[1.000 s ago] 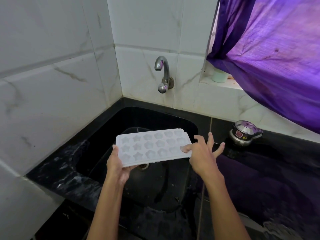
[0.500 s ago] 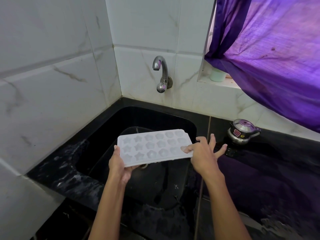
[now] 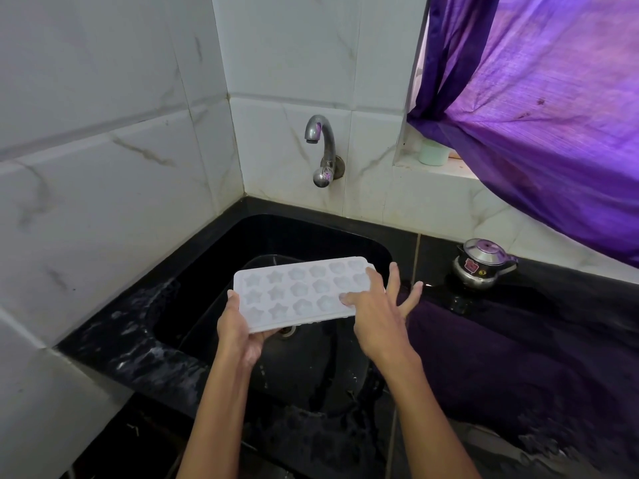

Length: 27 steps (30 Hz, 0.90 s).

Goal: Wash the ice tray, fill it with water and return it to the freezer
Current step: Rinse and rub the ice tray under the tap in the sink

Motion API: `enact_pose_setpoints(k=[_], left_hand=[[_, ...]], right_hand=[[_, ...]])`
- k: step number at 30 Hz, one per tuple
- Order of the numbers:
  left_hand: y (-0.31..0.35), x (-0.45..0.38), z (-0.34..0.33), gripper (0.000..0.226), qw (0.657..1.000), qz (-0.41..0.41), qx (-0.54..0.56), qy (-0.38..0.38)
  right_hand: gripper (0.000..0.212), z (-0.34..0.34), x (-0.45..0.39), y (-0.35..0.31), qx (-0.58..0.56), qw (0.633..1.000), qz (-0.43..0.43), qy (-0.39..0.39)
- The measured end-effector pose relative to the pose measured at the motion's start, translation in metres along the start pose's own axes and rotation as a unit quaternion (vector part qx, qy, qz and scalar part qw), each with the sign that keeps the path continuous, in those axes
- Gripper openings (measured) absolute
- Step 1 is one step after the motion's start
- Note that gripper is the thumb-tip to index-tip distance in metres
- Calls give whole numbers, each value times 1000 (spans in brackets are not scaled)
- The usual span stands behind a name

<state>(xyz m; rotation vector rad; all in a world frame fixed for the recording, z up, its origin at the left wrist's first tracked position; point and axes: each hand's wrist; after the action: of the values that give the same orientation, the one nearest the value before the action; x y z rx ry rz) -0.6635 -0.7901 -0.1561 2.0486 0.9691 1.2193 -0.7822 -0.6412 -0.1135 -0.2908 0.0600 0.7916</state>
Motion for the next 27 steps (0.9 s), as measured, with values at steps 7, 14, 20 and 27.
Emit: enact_pose_setpoints(k=[7, 14, 20, 27], left_hand=[[-1, 3, 0, 40, 1000, 7, 5, 3], [2, 1, 5, 40, 1000, 7, 1, 4], [3, -1, 6, 40, 1000, 8, 3, 2], [3, -5, 8, 41, 1000, 13, -1, -7]], right_hand=[[56, 1, 1, -2, 4, 1000, -19, -5], [55, 1, -2, -1, 11, 1000, -2, -24], [56, 0, -2, -5, 15, 1000, 9, -22], [57, -2, -5, -4, 12, 1000, 1, -21]])
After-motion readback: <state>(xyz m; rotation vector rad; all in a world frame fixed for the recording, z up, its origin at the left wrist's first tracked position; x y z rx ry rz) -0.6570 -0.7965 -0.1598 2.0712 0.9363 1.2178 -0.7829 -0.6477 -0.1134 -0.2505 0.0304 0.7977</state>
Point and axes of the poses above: each hand's wrist, its own x-axis away from the middle knuckle, its own z-axis out of the back of the hand, y = z × x, and after that the axes turned 5 degrees about y, right-handed
